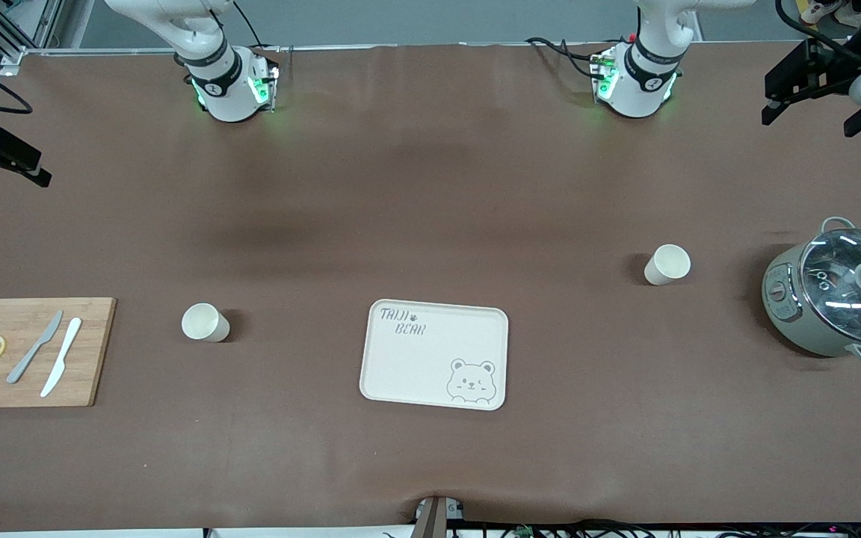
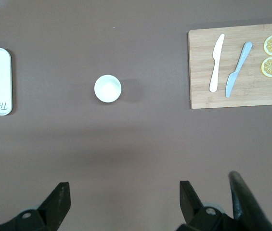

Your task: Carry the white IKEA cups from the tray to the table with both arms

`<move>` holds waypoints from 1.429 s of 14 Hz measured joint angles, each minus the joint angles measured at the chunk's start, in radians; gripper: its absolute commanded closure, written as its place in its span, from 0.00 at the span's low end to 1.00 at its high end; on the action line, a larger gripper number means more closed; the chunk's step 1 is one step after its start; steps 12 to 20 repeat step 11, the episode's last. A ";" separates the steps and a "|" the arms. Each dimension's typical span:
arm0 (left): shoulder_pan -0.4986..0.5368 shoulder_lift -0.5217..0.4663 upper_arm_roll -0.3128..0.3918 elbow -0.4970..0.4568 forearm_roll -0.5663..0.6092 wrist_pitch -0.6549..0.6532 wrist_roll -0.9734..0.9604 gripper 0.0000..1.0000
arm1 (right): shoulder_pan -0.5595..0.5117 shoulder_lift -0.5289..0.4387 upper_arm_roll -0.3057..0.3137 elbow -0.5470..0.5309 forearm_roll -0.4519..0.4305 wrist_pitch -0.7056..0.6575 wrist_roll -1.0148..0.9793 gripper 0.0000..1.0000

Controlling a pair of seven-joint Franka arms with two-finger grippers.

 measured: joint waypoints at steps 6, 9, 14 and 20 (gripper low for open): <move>0.005 0.009 0.009 0.000 0.000 0.013 -0.057 0.00 | 0.000 0.000 0.000 0.000 -0.020 -0.001 0.000 0.00; 0.005 0.009 0.009 0.000 0.000 0.013 -0.089 0.00 | 0.002 0.000 0.006 0.000 -0.035 -0.001 0.000 0.00; 0.005 0.009 0.009 0.000 0.000 0.013 -0.111 0.00 | 0.002 0.000 0.008 0.000 -0.037 -0.001 0.000 0.00; 0.005 0.009 0.009 0.000 0.000 0.013 -0.111 0.00 | 0.002 0.000 0.008 0.000 -0.037 -0.001 0.000 0.00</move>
